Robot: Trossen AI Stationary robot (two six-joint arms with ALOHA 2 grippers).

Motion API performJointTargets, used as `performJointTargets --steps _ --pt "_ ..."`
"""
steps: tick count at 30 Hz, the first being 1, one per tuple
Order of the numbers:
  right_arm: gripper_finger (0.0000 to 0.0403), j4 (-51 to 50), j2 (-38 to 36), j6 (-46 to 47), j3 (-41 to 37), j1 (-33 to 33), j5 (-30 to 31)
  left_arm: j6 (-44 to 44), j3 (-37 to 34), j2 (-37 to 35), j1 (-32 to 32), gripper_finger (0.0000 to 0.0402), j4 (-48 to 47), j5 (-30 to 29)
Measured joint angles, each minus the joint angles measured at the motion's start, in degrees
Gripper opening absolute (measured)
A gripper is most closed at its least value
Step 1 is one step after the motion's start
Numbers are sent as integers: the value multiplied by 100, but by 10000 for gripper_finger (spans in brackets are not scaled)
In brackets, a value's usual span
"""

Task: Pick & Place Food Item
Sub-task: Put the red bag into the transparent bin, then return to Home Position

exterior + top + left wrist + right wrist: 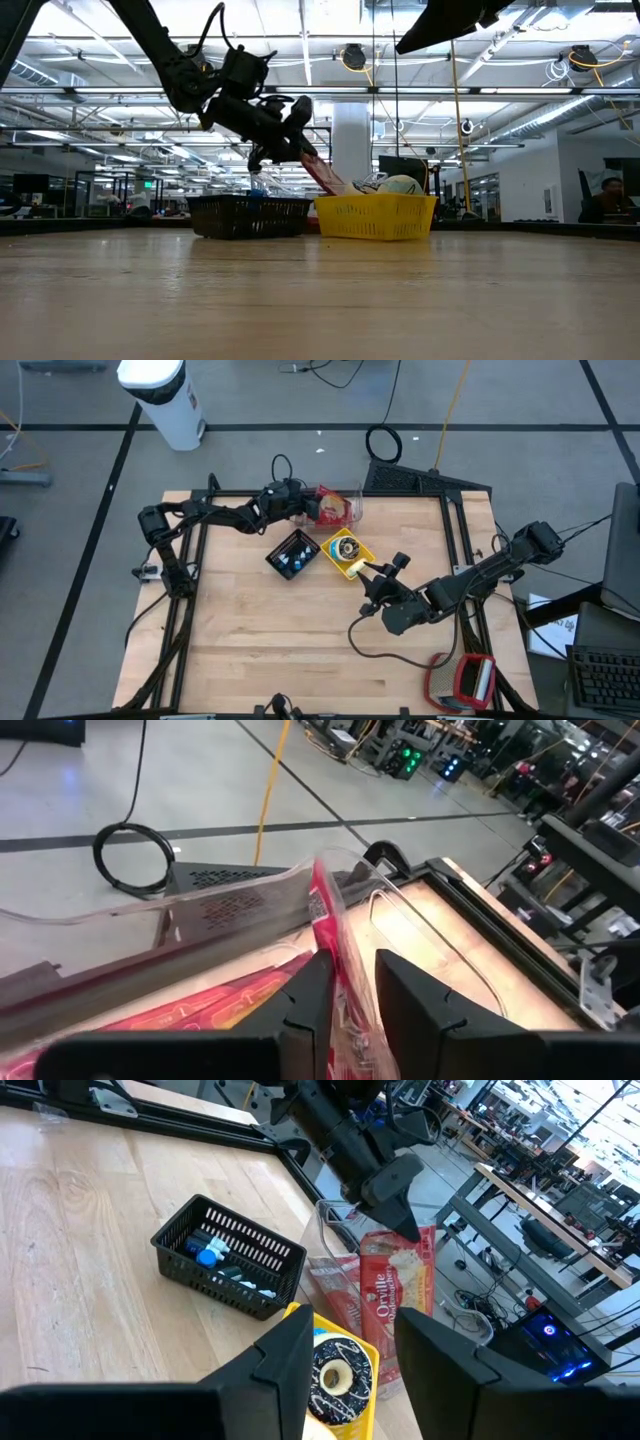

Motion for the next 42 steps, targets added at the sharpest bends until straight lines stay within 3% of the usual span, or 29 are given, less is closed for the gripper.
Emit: performJointTargets --steps 5,11,17,25,33,36,38,42 --pt "130 -2 0 1 0 0 -2 6 0 -1 0 111 2 -77" --pt "130 -2 0 1 0 0 -1 481 -2 -79 27 201 -41 115" --pt "130 -7 0 2 0 0 -2 894 -7 -764 182 277 -662 603" --pt "130 -17 0 -18 0 0 -2 1200 -4 -2543 404 322 -2639 684" --pt "130 -9 0 -326 0 -10 0 2272 2 -4931 453 331 -5889 816" --pt "130 -7 1 -791 0 -15 0 2125 -173 -5701 353 327 -6824 821" --pt "130 -7 0 -823 0 -13 -16 2084 -542 -6160 137 324 -6710 1022" --pt "130 0 2 -724 0 -48 -492 1960 -1862 -7126 -414 320 -5588 1909"
